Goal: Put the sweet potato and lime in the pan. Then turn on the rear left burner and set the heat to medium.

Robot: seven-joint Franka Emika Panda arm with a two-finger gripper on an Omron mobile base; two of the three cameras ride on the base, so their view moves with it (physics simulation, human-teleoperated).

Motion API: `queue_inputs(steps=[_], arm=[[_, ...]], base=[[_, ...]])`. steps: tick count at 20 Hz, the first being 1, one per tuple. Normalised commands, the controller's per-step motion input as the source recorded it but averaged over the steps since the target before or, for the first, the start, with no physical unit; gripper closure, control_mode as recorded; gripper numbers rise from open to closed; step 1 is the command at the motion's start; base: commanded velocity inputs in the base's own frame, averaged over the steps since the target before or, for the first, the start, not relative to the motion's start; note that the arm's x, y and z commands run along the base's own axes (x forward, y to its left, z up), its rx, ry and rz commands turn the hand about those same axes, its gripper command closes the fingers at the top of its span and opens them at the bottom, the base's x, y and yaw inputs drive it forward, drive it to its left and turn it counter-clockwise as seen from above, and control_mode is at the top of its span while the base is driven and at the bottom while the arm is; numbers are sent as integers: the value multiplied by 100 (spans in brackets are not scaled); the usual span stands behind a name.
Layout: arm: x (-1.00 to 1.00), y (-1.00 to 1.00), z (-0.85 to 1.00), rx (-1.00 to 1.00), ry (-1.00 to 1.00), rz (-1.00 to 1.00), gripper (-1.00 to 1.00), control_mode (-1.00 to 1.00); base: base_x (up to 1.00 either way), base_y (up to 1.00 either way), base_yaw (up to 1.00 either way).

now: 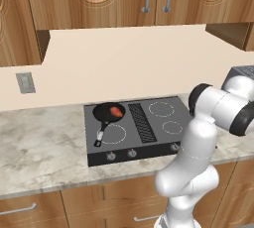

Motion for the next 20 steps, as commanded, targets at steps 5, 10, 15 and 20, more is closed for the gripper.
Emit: queue_inputs(steps=[5, 10, 15, 20], arm=[[11, 6, 0, 0, 0, 2, -100, -100], [29, 0, 0, -5, 11, 6, -100, -100], [3, 0, -17, -3, 10, 2, -100, -100], [0, 0, -27, 0, 0, 1, -100, -100]], base=[[0, 0, 0], [0, 0, 0], [0, 0, 0], [0, 0, 0]])
